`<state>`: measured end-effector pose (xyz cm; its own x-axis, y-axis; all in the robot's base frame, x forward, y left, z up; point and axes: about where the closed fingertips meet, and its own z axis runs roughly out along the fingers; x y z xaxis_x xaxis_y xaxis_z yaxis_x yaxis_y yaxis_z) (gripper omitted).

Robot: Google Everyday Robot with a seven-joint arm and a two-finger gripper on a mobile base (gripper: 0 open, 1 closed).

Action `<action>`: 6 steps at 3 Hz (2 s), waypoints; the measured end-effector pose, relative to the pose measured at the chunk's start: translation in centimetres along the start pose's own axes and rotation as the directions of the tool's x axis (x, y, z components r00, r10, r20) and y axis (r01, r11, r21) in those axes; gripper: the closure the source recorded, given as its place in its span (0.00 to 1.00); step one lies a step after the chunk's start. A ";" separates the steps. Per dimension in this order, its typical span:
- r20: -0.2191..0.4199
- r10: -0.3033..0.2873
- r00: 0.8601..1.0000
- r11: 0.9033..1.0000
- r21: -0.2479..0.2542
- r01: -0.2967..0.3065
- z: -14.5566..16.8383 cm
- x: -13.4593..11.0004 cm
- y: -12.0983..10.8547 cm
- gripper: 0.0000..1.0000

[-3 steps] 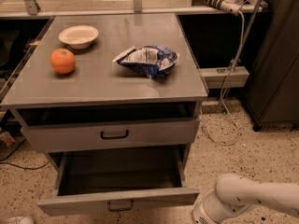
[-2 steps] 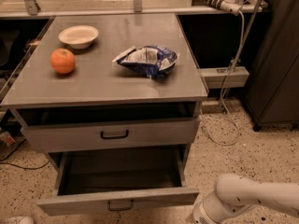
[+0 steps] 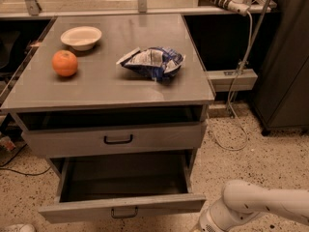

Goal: Close middle drawer

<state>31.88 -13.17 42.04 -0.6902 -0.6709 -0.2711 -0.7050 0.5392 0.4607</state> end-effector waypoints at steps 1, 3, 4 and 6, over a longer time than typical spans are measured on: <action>-0.003 -0.008 1.000 1.000 0.001 0.008 -0.1 -0.3 0.0 1.00; 0.038 -0.095 0.995 0.995 0.034 0.094 -0.6 -5.0 -0.7 1.00; 0.052 -0.116 0.992 0.993 0.035 0.114 -0.4 -6.7 -1.4 1.00; 0.055 -0.143 0.988 0.989 0.031 0.141 0.3 -8.9 -2.6 1.00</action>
Offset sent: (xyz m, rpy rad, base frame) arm 0.0446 0.0294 0.0263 0.0215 -0.1229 0.0624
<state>39.84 -8.43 42.96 -0.5904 -0.7120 -0.3802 -0.8001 0.4543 0.3917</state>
